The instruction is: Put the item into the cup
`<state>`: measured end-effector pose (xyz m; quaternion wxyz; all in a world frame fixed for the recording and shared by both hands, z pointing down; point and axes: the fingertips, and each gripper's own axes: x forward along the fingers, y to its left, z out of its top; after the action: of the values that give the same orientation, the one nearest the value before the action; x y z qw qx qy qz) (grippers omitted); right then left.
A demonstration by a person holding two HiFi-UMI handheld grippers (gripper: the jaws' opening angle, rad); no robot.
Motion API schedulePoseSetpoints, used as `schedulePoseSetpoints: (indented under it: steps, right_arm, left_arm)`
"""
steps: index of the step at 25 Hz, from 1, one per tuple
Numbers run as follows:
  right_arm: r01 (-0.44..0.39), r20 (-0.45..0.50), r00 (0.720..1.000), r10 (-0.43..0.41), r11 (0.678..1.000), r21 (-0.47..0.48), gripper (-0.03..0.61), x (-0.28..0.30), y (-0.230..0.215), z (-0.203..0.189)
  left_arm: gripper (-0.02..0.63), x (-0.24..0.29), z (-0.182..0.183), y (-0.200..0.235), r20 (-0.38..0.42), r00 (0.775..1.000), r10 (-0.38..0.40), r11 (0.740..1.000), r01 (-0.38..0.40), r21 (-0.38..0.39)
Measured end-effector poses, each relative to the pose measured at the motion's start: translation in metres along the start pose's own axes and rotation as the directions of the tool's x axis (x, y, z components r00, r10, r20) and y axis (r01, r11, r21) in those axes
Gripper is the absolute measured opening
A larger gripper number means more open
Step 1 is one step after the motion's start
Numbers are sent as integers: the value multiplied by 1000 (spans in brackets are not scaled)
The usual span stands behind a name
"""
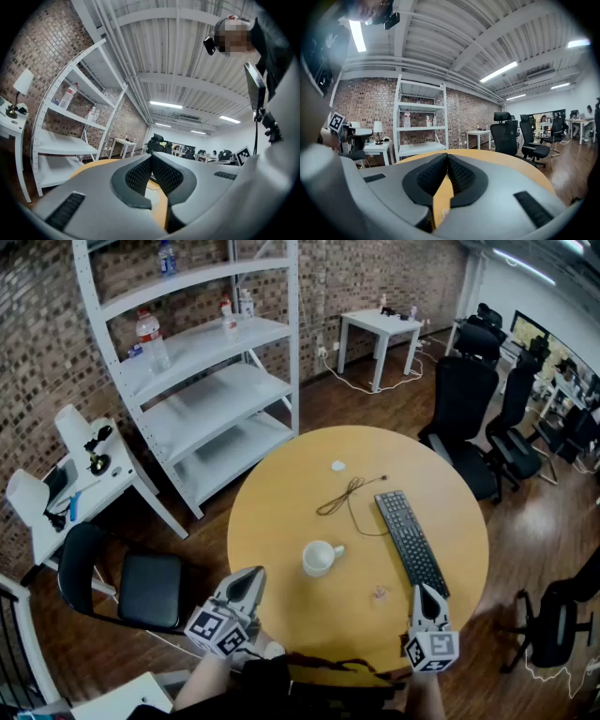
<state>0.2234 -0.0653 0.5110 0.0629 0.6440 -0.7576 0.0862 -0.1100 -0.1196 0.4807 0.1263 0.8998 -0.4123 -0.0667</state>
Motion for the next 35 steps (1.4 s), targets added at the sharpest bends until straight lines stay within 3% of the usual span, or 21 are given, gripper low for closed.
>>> schedulePoseSetpoints:
  steps: [3, 6, 12, 21, 25, 33, 35]
  right_arm:
    - [-6, -51, 999, 5, 1000, -18, 9, 20, -3, -15]
    - [-21, -137, 990, 19, 1000, -10, 118, 33, -5, -39]
    - [-33, -272, 962, 22, 999, -39, 120, 50, -1, -79]
    - [-76, -513, 858, 27, 994, -75, 120, 81, -3, -176]
    - [-53, -561, 828, -5, 995, -87, 120, 85, -8, -195]
    - [-87, -587, 809, 20, 992, -86, 118, 94, -2, -199]
    - [-100, -593, 805, 16, 989, -108, 66, 94, -2, -202]
  left_arm:
    - [3, 5, 4, 8, 3, 1000, 16, 1000, -16, 14]
    - [3, 7, 2, 10, -5, 1000, 24, 1000, -24, 12]
    - [3, 7, -6, 14, -43, 999, 30, 1000, -30, 1]
    - [3, 22, -20, -1, -90, 996, -9, 1000, 9, 4]
    - [3, 12, -18, 1, -108, 994, 18, 1000, -17, 9]
    - [3, -4, -17, 12, -114, 990, 84, 996, -83, 13]
    - [3, -3, -18, 10, -112, 991, 78, 997, -77, 13]
